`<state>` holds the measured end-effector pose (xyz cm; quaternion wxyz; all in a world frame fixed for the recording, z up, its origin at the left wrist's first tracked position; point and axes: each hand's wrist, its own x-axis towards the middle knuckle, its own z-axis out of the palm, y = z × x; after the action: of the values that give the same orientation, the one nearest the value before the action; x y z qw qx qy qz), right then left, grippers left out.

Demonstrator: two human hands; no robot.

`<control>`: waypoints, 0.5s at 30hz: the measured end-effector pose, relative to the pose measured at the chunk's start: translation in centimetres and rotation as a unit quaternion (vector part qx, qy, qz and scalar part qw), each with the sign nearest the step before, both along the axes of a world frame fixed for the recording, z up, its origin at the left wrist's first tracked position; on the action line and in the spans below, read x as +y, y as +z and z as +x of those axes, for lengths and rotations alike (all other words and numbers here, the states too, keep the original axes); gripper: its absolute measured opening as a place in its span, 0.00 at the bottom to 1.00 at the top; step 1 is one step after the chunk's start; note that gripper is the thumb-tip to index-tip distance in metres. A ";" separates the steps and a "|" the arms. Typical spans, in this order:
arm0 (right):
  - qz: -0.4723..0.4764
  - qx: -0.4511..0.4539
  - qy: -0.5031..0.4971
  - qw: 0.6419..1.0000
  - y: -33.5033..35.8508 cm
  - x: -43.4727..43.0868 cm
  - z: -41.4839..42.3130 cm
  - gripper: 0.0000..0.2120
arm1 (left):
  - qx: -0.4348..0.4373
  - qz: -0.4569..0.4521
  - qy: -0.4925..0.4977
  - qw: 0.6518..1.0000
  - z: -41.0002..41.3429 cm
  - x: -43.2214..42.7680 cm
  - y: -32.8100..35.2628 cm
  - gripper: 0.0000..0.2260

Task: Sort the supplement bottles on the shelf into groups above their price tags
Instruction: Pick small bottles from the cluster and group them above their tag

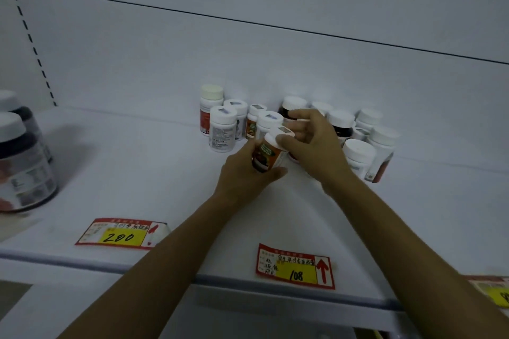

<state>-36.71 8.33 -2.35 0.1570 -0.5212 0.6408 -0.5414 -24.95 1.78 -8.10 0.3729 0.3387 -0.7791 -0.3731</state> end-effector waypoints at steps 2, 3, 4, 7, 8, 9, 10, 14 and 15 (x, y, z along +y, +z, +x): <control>0.005 -0.102 -0.012 0.995 -1.8 0.9 1.0 0.20 | 0.018 -0.012 0.004 1.000 0.1 0.2 -0.1 0.24; 0.012 -0.139 -0.020 0.990 -2.6 1.2 1.5 0.20 | 0.025 -0.021 0.008 0.999 0.2 0.4 -0.1 0.24; 0.018 -0.168 -0.029 0.985 -3.3 1.4 1.8 0.19 | 0.025 -0.029 0.014 0.999 0.2 0.5 -0.1 0.23; 0.029 -0.215 -0.030 0.976 -4.5 1.7 2.5 0.16 | 0.008 -0.034 0.028 0.999 0.4 0.6 -0.1 0.21; 0.030 -0.214 -0.021 0.976 -4.7 1.7 2.6 0.14 | 0.002 -0.035 0.031 0.999 0.5 0.6 -0.2 0.21; 0.030 -0.208 -0.014 0.977 -4.8 1.7 2.6 0.12 | -0.004 -0.036 0.034 0.999 0.5 0.5 -0.3 0.21; 0.029 -0.201 -0.009 0.979 -4.9 1.8 2.5 0.10 | -0.009 -0.038 0.035 0.999 0.5 0.5 -0.3 0.21; 0.019 -0.183 -0.010 0.983 -5.1 1.9 2.5 0.12 | -0.019 -0.036 0.028 0.999 0.4 0.5 -0.4 0.22; 0.020 -0.182 -0.013 0.983 -5.2 1.9 2.6 0.11 | -0.022 -0.035 0.028 0.999 0.4 0.5 -0.5 0.23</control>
<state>-34.15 10.22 -7.58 0.2745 -0.4026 0.6184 -0.6166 -24.56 2.24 -8.55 0.3778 0.3547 -0.7901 -0.3275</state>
